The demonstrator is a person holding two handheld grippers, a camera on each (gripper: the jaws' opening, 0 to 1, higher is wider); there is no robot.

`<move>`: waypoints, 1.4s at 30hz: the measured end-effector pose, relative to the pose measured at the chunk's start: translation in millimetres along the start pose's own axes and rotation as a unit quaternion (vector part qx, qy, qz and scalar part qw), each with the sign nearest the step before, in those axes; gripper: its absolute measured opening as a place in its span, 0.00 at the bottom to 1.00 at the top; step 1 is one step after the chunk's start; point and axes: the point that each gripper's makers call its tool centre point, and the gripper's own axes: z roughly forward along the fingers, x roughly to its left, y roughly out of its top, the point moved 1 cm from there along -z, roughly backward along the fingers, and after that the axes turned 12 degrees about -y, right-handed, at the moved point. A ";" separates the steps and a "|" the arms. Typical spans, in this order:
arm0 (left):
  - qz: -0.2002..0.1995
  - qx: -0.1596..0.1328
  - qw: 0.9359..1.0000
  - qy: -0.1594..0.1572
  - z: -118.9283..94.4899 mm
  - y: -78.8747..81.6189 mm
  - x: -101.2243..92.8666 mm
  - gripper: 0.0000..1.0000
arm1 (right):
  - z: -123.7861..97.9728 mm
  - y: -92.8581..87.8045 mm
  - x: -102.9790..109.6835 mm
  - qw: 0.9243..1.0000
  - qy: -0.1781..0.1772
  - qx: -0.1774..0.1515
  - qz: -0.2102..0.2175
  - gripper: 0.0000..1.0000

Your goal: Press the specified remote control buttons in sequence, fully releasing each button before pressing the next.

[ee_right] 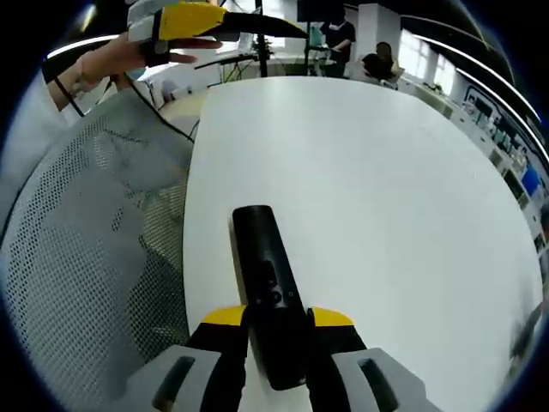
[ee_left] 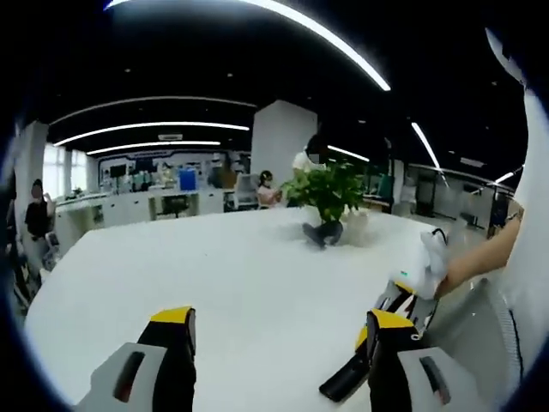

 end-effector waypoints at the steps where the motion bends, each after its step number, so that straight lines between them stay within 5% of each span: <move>1: 0.000 -0.006 1.000 0.008 -3.0 0.6 1.4 0.89 | -0.1 0.5 -1.1 1.000 0.000 0.001 -0.004 0.23; 16: -0.013 -0.028 0.998 0.053 -19.1 2.1 7.1 1.00 | 2.4 3.5 -9.6 0.999 0.007 0.020 -0.026 0.22; 42: -0.009 -0.031 0.998 0.057 -28.1 0.5 15.7 1.00 | 17.9 16.1 -57.0 0.999 0.011 0.033 -0.019 0.21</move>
